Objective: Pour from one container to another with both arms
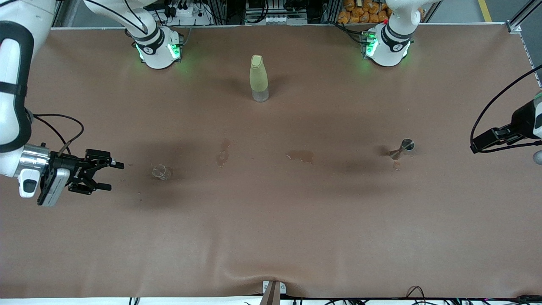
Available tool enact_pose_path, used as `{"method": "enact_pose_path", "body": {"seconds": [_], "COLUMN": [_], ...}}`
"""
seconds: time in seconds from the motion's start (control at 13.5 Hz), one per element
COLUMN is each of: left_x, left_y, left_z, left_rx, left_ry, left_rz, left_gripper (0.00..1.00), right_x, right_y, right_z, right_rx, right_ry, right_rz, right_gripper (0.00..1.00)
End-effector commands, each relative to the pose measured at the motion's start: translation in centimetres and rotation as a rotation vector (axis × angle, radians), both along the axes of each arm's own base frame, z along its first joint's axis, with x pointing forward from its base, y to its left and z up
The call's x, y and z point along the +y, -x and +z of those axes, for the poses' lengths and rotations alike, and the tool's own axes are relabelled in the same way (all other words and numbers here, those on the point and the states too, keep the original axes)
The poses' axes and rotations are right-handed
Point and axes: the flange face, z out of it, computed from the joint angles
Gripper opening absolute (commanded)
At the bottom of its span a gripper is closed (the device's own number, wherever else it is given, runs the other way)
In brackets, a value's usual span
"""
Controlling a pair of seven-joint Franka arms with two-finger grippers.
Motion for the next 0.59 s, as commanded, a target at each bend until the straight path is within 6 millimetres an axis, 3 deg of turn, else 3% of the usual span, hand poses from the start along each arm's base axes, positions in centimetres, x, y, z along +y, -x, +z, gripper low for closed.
{"method": "enact_pose_path", "body": {"seconds": [0.0, 0.52], "left_x": [-1.2, 0.1], "left_y": [0.4, 0.1], "left_z": [0.5, -1.5], "left_rx": [-0.002, -0.006], "left_ry": [0.049, 0.045], "left_rz": [0.082, 0.008], "left_gripper": [1.0, 1.0], "right_x": [1.1, 0.6], "right_y": [1.2, 1.4], "right_z": [1.6, 3.2], "right_rx": [0.039, 0.059], "right_ry": [0.027, 0.138], "right_rz": [-0.033, -0.085], "right_gripper": [1.0, 1.0]}}
